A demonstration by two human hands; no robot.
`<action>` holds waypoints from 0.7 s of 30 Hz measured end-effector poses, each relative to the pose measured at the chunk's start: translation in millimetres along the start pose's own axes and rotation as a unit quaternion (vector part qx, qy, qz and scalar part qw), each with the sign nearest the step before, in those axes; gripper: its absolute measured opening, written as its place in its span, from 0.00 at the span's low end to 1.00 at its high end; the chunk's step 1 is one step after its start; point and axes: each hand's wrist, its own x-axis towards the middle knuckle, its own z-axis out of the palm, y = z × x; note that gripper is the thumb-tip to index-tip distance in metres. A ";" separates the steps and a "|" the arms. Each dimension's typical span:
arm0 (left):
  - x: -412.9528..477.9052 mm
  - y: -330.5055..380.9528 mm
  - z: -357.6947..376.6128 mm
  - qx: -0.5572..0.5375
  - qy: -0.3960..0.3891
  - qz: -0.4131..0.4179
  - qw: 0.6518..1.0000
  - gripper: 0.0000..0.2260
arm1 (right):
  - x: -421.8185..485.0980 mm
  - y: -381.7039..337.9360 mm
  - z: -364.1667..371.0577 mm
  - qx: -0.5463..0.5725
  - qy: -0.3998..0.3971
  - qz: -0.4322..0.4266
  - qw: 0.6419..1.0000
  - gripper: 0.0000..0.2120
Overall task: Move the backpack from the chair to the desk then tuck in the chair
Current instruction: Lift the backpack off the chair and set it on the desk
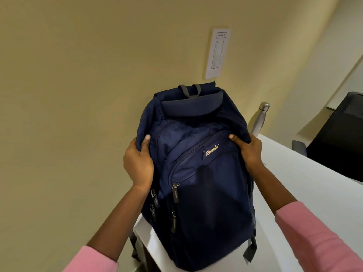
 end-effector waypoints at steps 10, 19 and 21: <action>27.0 17.7 10.5 -0.005 0.029 0.024 0.999 0.17 | 23.2 -9.4 16.6 0.051 0.019 -0.004 0.999 0.07; 28.1 13.4 10.0 0.025 0.004 0.088 0.996 0.08 | 32.6 -3.5 27.2 0.054 -0.021 0.034 0.998 0.05; 25.4 8.4 8.8 0.043 0.000 0.095 0.995 0.07 | 32.4 0.8 29.3 0.052 -0.028 0.038 0.998 0.04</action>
